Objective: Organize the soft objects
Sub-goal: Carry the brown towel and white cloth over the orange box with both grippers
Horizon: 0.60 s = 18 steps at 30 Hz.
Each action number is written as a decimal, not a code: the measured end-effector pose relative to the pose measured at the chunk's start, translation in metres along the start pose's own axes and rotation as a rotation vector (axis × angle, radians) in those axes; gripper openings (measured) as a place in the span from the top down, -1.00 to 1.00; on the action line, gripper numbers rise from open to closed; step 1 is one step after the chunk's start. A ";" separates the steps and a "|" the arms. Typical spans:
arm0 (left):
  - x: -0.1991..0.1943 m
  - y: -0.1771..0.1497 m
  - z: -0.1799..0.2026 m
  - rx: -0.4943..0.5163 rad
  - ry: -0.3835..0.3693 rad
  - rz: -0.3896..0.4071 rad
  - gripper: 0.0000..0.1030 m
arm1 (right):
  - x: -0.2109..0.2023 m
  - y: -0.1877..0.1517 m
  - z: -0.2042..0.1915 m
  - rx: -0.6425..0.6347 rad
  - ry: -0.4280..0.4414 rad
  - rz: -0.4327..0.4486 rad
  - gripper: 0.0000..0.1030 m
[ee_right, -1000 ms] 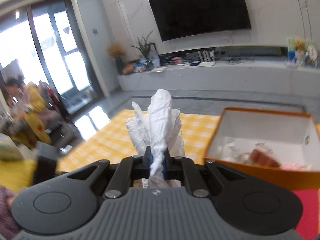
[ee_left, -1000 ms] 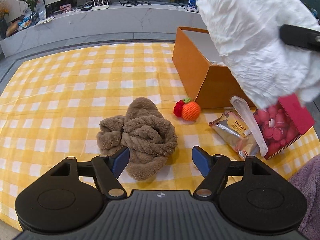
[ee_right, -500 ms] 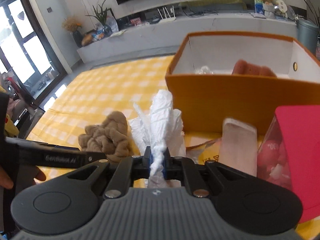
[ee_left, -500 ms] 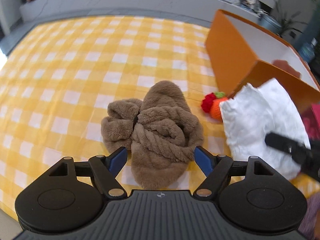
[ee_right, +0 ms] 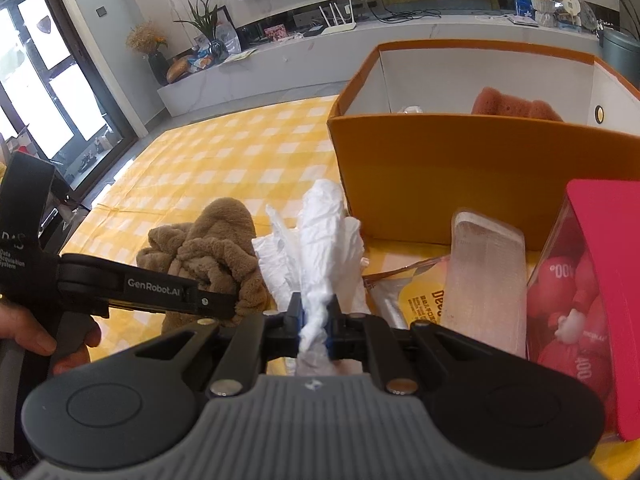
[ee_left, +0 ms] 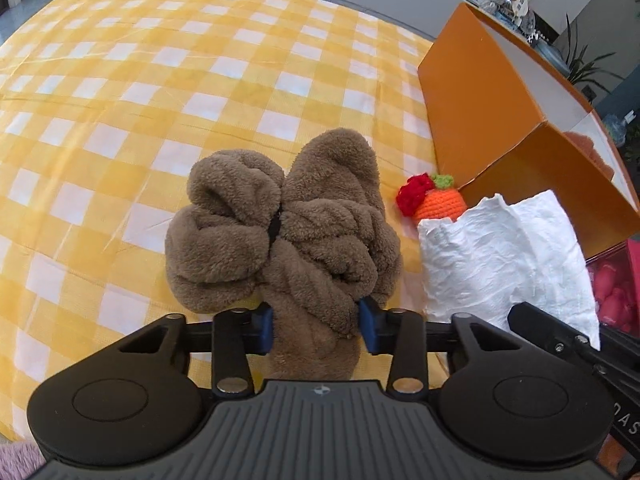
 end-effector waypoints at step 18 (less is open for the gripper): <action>-0.135 -0.037 0.035 0.097 -0.077 0.251 0.23 | -0.107 0.011 -0.041 -0.057 0.048 0.237 0.84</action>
Point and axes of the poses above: each gripper's, at about its wrist camera, not at the fingertips, and x roughly the way its jaws point, z to its right, y to its top, the point moved 4 cm from there along x, roughly the way its jaws point, and after that the axes turned 7 degrees about y, right-handed, at the moved point
